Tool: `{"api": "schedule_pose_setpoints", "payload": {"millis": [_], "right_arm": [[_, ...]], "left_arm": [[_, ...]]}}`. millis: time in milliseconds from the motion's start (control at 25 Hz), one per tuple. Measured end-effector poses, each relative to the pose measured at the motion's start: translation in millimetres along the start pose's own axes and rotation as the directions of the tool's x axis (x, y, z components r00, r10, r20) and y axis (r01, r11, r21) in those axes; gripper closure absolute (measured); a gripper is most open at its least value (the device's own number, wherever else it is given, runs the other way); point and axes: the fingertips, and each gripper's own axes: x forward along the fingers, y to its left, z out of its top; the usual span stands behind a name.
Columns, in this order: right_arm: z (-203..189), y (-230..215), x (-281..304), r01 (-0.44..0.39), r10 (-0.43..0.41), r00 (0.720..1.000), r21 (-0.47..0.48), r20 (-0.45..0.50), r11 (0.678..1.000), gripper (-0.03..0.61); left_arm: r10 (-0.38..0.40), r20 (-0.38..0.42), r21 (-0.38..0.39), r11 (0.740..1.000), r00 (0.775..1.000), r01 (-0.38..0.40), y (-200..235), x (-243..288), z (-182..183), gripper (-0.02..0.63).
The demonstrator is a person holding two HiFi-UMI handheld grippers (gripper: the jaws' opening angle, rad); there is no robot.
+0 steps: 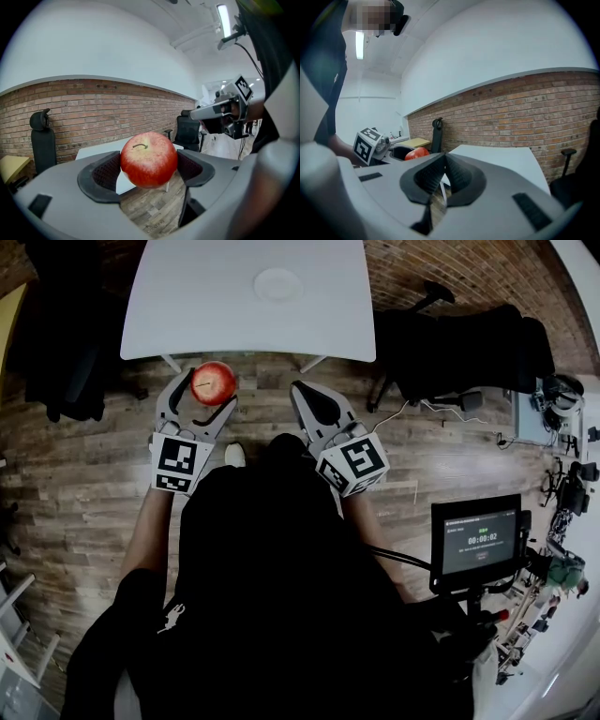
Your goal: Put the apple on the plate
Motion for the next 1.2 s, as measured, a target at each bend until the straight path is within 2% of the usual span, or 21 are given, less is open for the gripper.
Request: {"api": "schedule_pose_setpoints", "payload": {"millis": [360, 600, 1200], "right_arm": [[7, 2, 2, -0.004, 0.004, 1.0, -0.011, 0.009, 1.0, 0.575], [-2, -11, 6, -0.007, 0.007, 1.0, 0.014, 0.011, 1.0, 0.575], [10, -90, 38, -0.05, 0.049, 0.998, 0.039, 0.033, 0.998, 0.575]], "left_arm": [[0.012, 0.014, -0.002, 1.0, 1.0, -0.012, 5, -4, 4, 0.232], [0.001, -0.012, 0.009, 1.0, 1.0, -0.001, 1, 11, 2, 0.232], [0.036, -0.046, 0.016, 0.999, 0.998, -0.036, 14, 82, 27, 0.232]]}}
